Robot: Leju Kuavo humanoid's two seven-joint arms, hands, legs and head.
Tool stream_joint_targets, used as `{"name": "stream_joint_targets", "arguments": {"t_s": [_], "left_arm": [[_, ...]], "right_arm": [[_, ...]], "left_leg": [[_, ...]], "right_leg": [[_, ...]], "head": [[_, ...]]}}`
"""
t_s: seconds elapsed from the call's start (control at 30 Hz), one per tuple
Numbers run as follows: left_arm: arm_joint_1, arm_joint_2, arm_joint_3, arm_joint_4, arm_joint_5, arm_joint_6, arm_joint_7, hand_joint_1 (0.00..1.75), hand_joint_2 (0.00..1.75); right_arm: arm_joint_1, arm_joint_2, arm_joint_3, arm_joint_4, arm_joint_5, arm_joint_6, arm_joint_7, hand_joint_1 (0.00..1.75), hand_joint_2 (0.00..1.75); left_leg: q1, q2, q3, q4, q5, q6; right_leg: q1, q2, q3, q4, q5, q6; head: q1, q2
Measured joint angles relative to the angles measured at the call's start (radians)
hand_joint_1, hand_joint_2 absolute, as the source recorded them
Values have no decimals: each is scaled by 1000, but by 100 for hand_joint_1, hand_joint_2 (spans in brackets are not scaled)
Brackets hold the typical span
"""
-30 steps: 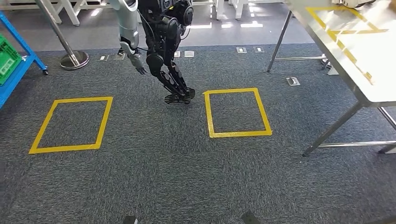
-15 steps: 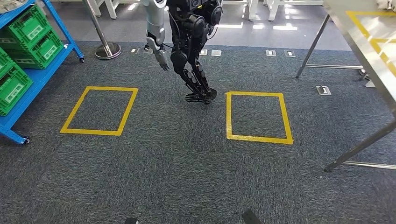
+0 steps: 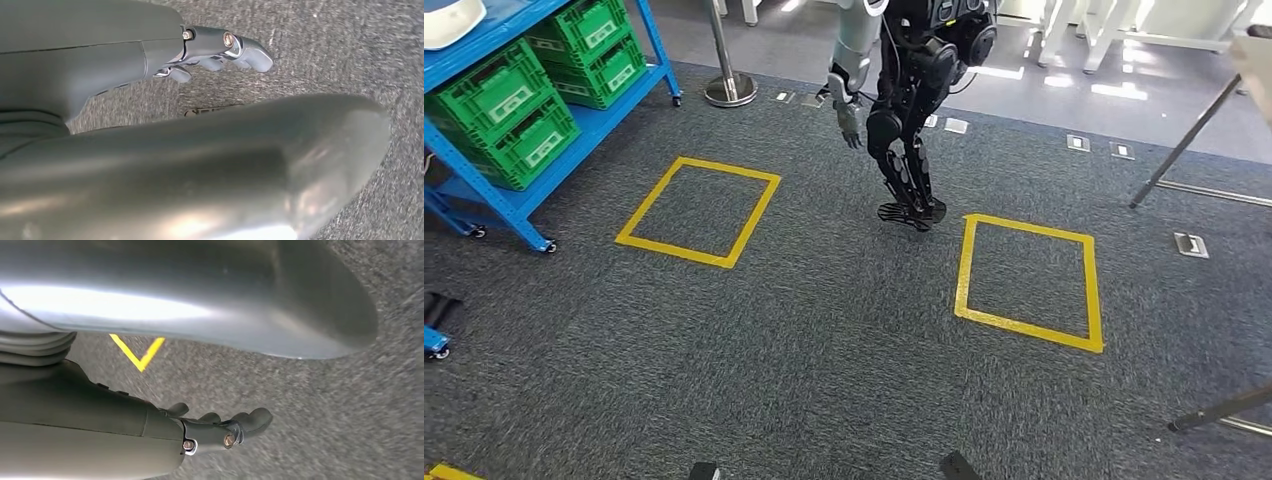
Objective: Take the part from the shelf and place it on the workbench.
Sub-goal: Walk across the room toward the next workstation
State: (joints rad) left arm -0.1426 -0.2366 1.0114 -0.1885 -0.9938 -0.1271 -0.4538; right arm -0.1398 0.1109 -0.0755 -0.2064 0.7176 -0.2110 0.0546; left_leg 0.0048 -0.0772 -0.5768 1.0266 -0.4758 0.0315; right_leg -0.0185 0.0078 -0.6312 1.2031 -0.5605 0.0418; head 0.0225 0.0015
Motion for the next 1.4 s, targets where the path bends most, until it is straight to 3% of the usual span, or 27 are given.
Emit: {"name": "stream_joint_targets", "arguments": {"t_s": [0.07,0.1,0.13,0.2,0.27,0.33,0.4,0.43,0.47,0.5,0.57,0.63,0.7,0.77,0.83,0.9,0.93,0.97,1.03,1.1,1.17,1.23,1.3,1.37,1.4], "left_arm": [[-2,0,0,0,0,-2,3,0,0],[-2,0,0,0,0,-2,4,0,0],[-2,0,0,0,0,-2,5,0,0],[1,1,0,0,-1,-2,5,0,0],[2,1,0,0,-2,-3,6,0,87],[0,2,0,0,-3,-4,7,0,175],[-2,2,0,0,-3,-5,10,0,175],[0,2,0,0,-3,-5,12,0,175],[1,2,0,0,-3,-5,15,0,175],[3,3,0,0,-3,-6,16,0,175],[2,5,0,0,-3,-6,17,0,175],[-2,6,0,0,-3,-6,19,0,175],[-2,6,0,0,-3,-6,26,0,175],[-1,6,0,0,-3,-6,34,0,175],[-2,5,1,0,-4,-6,39,0,175],[-3,5,0,0,-6,-6,44,0,175],[-2,4,0,0,-6,-6,47,0,175],[0,5,1,0,-7,-6,49,0,175],[1,4,1,0,-11,-5,51,0,175],[-1,3,0,0,-19,-4,56,0,175],[-2,3,0,0,-24,-3,61,0,175],[0,3,0,0,-27,-3,65,0,175],[1,4,0,0,-28,-4,68,0,175],[-2,4,0,0,-29,-5,68,0,87],[-3,4,0,0,-29,-6,69,0,44]], "right_arm": [[-2,0,0,0,1,1,-2,0,0],[-2,0,0,0,2,3,-3,0,0],[-3,0,0,0,2,5,-4,0,0],[-4,1,0,0,2,9,-7,0,0],[-7,1,0,0,2,10,-11,0,0],[-5,1,0,0,2,10,-13,0,0],[-1,1,0,0,2,11,-13,0,0],[0,1,0,0,2,11,-13,0,0],[-1,1,-1,0,3,12,-13,0,0],[-3,2,-1,0,3,12,-13,0,0],[-4,2,-1,0,3,12,-13,0,0],[-4,3,-1,0,3,12,-13,0,0],[-5,3,-1,0,5,13,-13,0,0],[-6,4,-1,0,7,13,-13,0,0],[-7,4,-2,0,8,13,-13,0,0],[-4,4,-4,0,10,13,-13,0,0],[-2,4,-4,0,11,13,-13,0,0],[-2,4,-4,0,12,13,-13,0,0],[-3,4,-5,0,12,14,-13,0,0],[-5,4,-5,0,12,15,-14,0,0],[-6,4,-6,0,13,17,-15,0,0],[-7,5,-6,0,14,18,-16,0,0],[-8,6,-6,0,14,18,-16,0,0],[-4,6,-7,0,15,19,-16,0,0],[-2,6,-9,0,15,19,-16,0,0]], "left_leg": [[0,-26,-5,7,-1,-11],[-1,-36,-8,9,-1,-19],[-1,-46,-12,7,1,-27],[2,-57,-18,3,6,-40],[1,-14,-35,33,-16,-49],[-1,49,-84,144,-82,-54],[0,67,-139,270,-138,-59],[1,68,-147,294,-141,-59],[1,70,-133,276,-124,-58],[0,76,-100,218,-93,-56],[-6,126,-21,73,-41,-44],[-14,158,11,4,-27,-31],[-15,136,9,1,-24,-21],[-11,113,13,-6,-17,-9],[-4,89,13,-11,-10,-1],[-3,62,11,-10,-9,2],[-3,49,11,-9,-9,2],[-2,36,11,-7,-9,1],[1,8,11,-1,-11,-4],[2,-17,7,7,-15,-17],[1,-35,-1,8,-13,-32],[4,-41,-7,4,-9,-46],[3,-2,-25,36,-31,-55],[2,50,-74,144,-93,-58],[3,60,-104,210,-123,-60]], "right_leg": [[-5,41,59,-130,48,-2],[-5,55,73,-163,54,-6],[-4,60,77,-174,52,-11],[-2,39,76,-178,58,-25],[-4,17,77,-183,63,-42],[-1,-9,77,-185,63,-52],[3,-37,76,-185,62,-55],[4,-48,76,-185,61,-56],[5,-56,77,-184,60,-55],[5,-65,78,-184,59,-55],[9,-81,83,-183,56,-50],[14,-95,87,-182,52,-41],[14,-112,90,-183,50,-29],[11,-90,87,-163,32,-15],[7,-38,46,-68,-23,-4],[5,-16,-20,65,-79,0],[4,-14,-44,105,-87,1],[4,-13,-49,106,-72,1],[0,-2,-6,-2,4,1],[-5,37,50,-130,55,0],[-4,57,66,-169,57,-8],[-3,38,65,-173,62,-25],[-3,18,66,-178,66,-43],[0,-7,65,-180,65,-53],[3,-21,65,-180,64,-55]], "head": [[1,0],[2,0],[2,0],[2,0],[-4,0],[-13,0],[-16,0],[-16,0],[-16,0],[-17,0],[-19,0],[-20,0],[-19,0],[-16,0],[-9,0],[-4,0],[-3,0],[-3,0],[-2,0],[0,0],[0,0],[-1,0],[-6,0],[-15,0],[-17,0]]}}
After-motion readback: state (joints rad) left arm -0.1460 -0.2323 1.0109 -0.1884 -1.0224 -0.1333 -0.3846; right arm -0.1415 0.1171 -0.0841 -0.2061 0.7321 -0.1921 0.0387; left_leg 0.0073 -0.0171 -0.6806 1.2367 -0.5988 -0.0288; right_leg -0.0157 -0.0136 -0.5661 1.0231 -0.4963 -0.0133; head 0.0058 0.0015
